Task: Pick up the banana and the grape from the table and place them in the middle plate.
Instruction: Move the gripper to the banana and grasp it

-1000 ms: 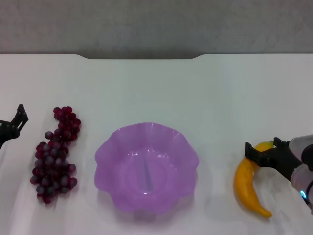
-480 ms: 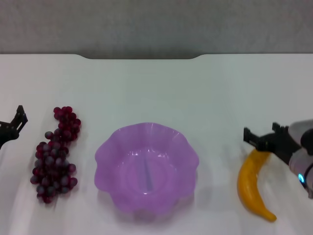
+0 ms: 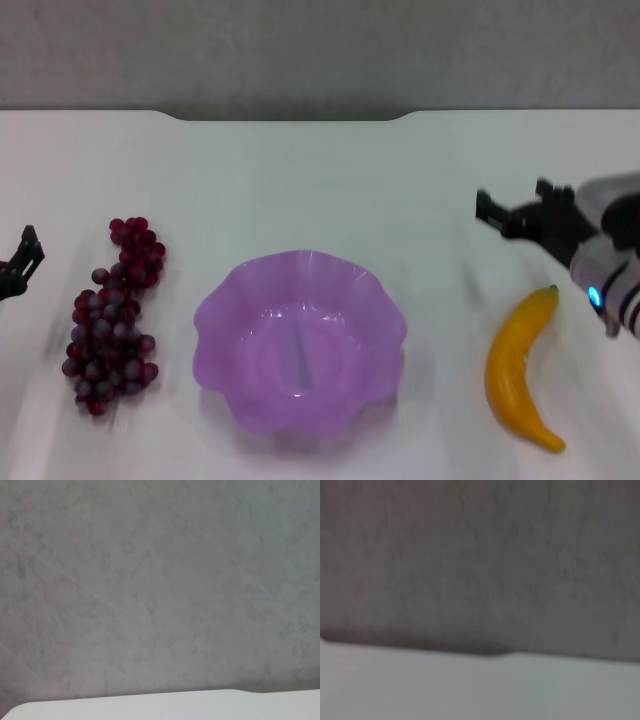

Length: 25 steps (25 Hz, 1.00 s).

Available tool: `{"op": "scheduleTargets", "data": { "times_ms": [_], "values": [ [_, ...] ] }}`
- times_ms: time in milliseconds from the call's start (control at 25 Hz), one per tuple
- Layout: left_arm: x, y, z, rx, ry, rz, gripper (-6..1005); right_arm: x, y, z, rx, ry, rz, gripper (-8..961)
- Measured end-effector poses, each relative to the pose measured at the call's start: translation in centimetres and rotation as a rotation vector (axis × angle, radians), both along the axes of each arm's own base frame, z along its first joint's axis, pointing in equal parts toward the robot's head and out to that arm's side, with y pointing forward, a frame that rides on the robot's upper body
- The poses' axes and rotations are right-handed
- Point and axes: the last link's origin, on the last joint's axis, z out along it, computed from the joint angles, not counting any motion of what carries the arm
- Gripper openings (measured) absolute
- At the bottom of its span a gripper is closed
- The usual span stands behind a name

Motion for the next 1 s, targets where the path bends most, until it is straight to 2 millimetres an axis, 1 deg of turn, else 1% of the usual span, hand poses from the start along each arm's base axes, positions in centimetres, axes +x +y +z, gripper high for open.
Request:
{"op": "scheduleTargets", "data": {
  "times_ms": [40, 80, 120, 200, 320, 360, 440, 480, 560, 680, 800, 840, 1000],
  "values": [
    [-0.1, 0.0, 0.0, 0.001, 0.001, 0.001, 865, -0.5, 0.3, 0.4, 0.014, 0.009, 0.002, 905],
    [-0.1, -0.1, 0.1, 0.004, 0.003, 0.002, 865, -1.6, 1.0, 1.4, 0.05, 0.044, 0.005, 905],
    [-0.1, -0.1, 0.1, 0.004, 0.003, 0.002, 865, -1.6, 1.0, 1.4, 0.05, 0.044, 0.005, 905],
    [-0.2, -0.2, 0.1, 0.004, 0.002, 0.005, 865, -2.4, 0.8, 2.6, 0.09, 0.062, 0.031, 905],
    [-0.4, -0.4, 0.1, 0.005, -0.003, 0.011, 865, -3.5, -0.4, 4.2, 0.16, 0.07, 0.082, 905],
    [-0.4, -0.4, 0.1, 0.006, -0.005, 0.013, 865, -3.7, -1.2, 4.9, 0.187, 0.082, 0.091, 905],
    [-0.5, -0.5, 0.1, 0.006, -0.006, 0.014, 865, -3.8, -2.4, 5.5, 0.206, 0.112, 0.083, 905],
    [-0.6, -0.7, 0.1, 0.006, -0.006, 0.019, 865, -3.7, -2.8, 5.5, 0.205, 0.133, 0.071, 905],
    [-0.9, -1.0, 0.1, 0.005, -0.007, 0.028, 865, -3.0, -3.9, 5.1, 0.187, 0.179, 0.022, 906],
    [-1.1, -1.2, 0.1, 0.005, -0.007, 0.032, 865, -1.2, -5.6, 4.0, 0.173, 0.241, -0.062, 906],
    [-1.1, -1.3, 0.1, 0.006, -0.008, 0.035, 865, 0.0, -6.9, 3.1, 0.185, 0.28, -0.103, 907],
    [-1.2, -1.4, 0.1, 0.004, -0.009, 0.038, 865, 0.0, -7.3, 2.6, 0.189, 0.306, -0.109, 907],
    [-1.2, -1.4, 0.0, 0.001, -0.008, 0.038, 865, 0.0, -8.0, 1.9, 0.181, 0.341, -0.127, 907]
  ]
}}
